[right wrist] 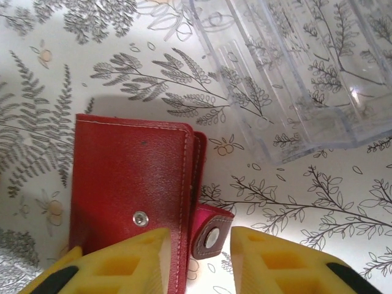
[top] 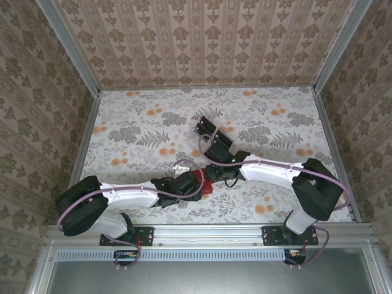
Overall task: Put the credit cards into the card holder
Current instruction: Close the button on the card holder.
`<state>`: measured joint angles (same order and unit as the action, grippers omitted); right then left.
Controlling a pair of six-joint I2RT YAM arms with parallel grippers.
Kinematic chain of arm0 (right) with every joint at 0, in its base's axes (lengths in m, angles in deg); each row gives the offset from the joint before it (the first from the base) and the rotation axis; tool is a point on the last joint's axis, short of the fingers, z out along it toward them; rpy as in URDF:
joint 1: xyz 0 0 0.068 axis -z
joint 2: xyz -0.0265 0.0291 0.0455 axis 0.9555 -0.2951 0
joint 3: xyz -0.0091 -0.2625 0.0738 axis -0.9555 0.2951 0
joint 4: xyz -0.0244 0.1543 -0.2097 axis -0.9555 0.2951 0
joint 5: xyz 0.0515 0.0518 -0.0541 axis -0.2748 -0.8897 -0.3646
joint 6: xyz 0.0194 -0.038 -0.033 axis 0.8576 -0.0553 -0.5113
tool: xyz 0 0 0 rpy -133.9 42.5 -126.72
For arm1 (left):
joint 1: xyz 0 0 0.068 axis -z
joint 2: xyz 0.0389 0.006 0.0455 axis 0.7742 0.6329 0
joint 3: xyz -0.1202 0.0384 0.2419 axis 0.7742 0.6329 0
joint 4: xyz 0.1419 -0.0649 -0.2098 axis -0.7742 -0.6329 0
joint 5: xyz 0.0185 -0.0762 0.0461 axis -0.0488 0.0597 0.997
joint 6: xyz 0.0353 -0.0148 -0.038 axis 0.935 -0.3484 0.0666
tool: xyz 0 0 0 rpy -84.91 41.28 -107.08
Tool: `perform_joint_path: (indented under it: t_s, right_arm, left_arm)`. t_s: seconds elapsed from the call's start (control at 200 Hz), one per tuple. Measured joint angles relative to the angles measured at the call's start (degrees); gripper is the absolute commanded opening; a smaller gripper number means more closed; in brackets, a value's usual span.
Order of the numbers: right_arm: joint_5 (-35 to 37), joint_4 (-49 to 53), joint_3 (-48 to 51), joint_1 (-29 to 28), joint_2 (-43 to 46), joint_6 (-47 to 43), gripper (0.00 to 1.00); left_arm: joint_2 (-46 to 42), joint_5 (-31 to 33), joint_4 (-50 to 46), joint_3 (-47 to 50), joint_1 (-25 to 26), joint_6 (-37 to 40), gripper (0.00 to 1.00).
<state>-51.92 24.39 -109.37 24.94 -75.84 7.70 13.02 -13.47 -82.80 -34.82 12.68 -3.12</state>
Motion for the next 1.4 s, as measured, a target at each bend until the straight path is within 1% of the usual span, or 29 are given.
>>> perform_joint_path:
  t_s: [0.265, 0.36, 0.61, 0.78, 0.97, 1.145, 1.4]
  right_arm:
    - [1.38, 1.09, -0.28, -0.07, -0.94, -0.55, 0.1]
    - [1.7, 1.27, -0.28, -0.07, -0.94, -0.83, 0.0]
    - [1.86, 1.42, -0.26, -0.07, -0.61, -0.83, 0.0]
    - [-0.72, 0.72, -0.26, -0.07, 1.55, -0.15, 0.0]
    - [-3.34, -0.9, -0.26, -0.07, 1.7, 0.48, 0.0]
    - [-5.2, -2.73, -0.26, -0.26, 0.37, 0.98, 0.0]
    - [-5.86, -3.78, -0.28, -0.55, -2.32, 1.57, 0.0]
  left_arm:
    - [0.0, 0.11, 0.5, 0.31, 0.0, 0.0, 1.0]
    - [0.0, 0.22, 0.63, 0.35, 0.04, 0.0, 1.0]
    - [0.0, 0.26, 0.7, 0.37, 0.04, 0.0, 1.0]
    - [0.07, 0.28, 0.83, 0.39, 0.04, 0.0, 1.0]
    - [0.39, 0.48, 1.01, 0.39, 0.07, 0.0, 1.0]
    - [0.39, 0.48, 1.03, 0.39, 0.07, 0.0, 1.0]
    - [0.44, 0.48, 1.07, 0.39, 0.07, 0.0, 1.0]
